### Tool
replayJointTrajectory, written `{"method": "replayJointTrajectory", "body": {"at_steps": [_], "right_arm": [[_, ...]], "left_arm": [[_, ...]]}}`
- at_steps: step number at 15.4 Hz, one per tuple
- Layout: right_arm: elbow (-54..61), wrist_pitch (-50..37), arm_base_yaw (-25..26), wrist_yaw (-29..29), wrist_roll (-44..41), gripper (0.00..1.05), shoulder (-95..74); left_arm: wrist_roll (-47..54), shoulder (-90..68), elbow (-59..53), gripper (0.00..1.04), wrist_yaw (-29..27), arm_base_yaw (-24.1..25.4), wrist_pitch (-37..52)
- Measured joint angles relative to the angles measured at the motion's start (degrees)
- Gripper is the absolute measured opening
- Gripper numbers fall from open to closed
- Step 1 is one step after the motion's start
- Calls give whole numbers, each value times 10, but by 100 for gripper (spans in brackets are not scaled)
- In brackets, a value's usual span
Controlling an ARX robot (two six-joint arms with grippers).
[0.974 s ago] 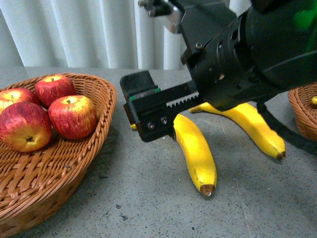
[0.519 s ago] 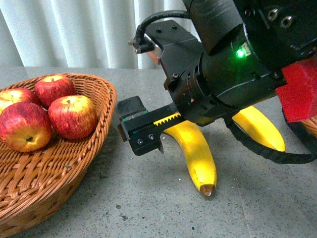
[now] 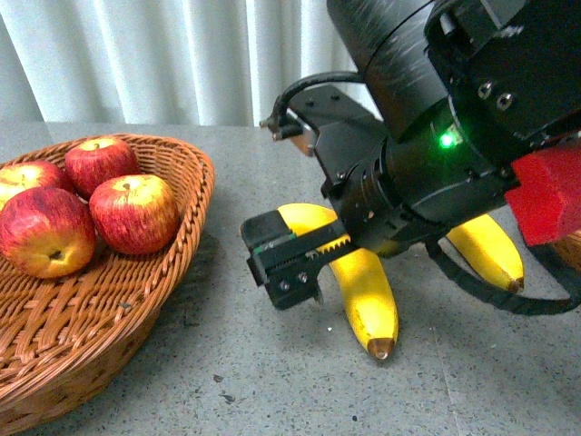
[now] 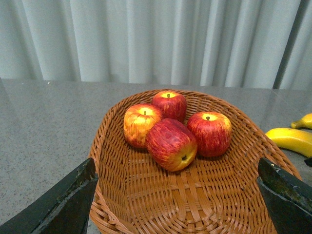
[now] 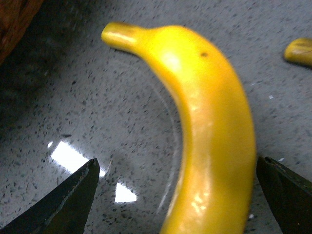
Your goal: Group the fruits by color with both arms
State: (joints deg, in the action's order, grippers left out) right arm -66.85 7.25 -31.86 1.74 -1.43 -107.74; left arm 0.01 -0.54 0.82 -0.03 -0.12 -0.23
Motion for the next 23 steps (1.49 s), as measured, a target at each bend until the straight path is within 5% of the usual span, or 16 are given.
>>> {"method": "replayJointTrajectory", "body": {"at_steps": [8,14,23], "right_arm": [[21,-19,-15,11,-17,94,-18],[24,-27,8,17,-29,38,-8],[2,-49,171,-58,-10,36,145]], "left_arm": [[0,0,0,98,0,0,0],[0,0,0,98,0,0,0],[0,0,0,98,0,0,0]]}}
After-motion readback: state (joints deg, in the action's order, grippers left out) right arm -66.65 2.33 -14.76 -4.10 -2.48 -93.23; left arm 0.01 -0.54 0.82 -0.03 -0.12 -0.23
